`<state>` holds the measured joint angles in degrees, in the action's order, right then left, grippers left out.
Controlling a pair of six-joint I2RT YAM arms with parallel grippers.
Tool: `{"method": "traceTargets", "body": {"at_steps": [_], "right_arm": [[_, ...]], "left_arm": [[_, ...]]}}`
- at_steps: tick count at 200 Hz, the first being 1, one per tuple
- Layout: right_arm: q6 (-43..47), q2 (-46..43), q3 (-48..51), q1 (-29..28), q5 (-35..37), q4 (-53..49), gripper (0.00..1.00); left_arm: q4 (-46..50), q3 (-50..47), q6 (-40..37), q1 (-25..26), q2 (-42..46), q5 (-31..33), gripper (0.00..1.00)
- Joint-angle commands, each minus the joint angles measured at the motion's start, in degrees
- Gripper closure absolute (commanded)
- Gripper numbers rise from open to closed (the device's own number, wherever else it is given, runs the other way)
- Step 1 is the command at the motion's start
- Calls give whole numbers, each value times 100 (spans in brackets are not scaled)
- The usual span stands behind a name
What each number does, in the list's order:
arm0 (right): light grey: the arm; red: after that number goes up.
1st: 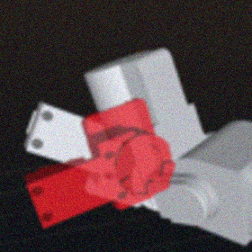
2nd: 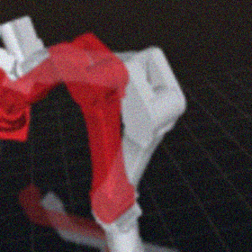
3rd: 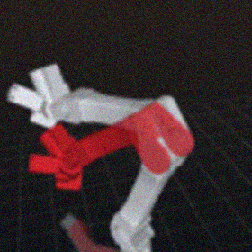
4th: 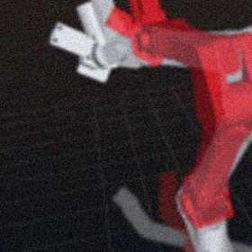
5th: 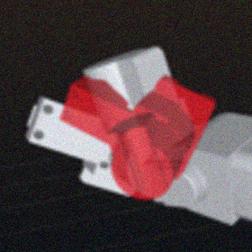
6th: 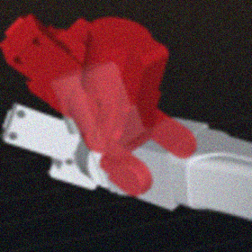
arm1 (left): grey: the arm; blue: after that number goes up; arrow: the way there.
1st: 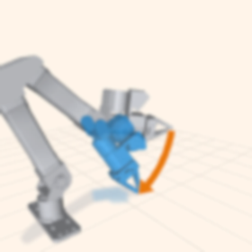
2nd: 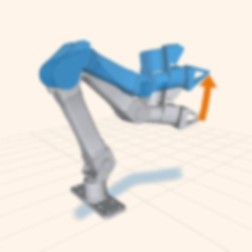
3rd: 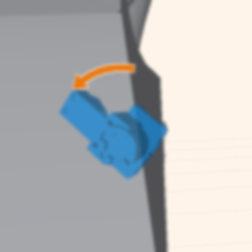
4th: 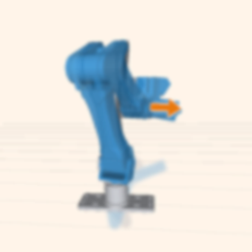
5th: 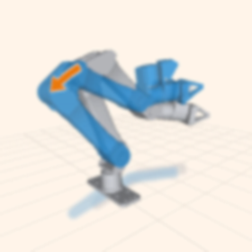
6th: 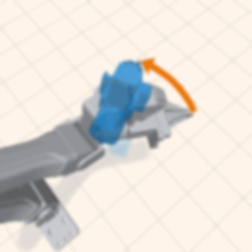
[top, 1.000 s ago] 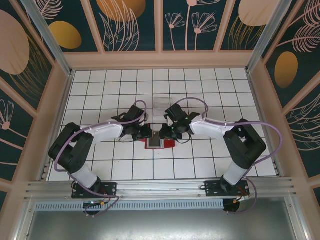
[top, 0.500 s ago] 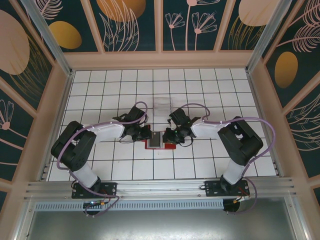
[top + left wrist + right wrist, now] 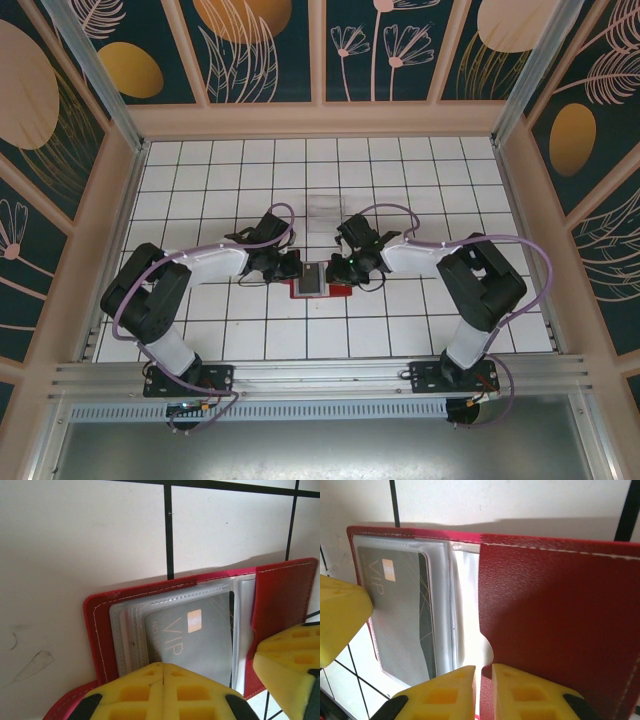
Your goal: Take the credit cards out of the card holder
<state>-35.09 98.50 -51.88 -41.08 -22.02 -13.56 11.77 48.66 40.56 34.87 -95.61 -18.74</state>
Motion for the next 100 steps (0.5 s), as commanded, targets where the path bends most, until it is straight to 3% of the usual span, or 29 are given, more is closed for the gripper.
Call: {"method": "traceTargets", "body": {"at_steps": [1, 100], "right_arm": [[-59, -245, -226, -14, 122, -200, 81], [-112, 133, -586, -39, -158, 102, 71]], "left_arm": [[343, 88, -33, 19, 172, 150, 93], [247, -17, -88, 24, 71, 90, 94]]}}
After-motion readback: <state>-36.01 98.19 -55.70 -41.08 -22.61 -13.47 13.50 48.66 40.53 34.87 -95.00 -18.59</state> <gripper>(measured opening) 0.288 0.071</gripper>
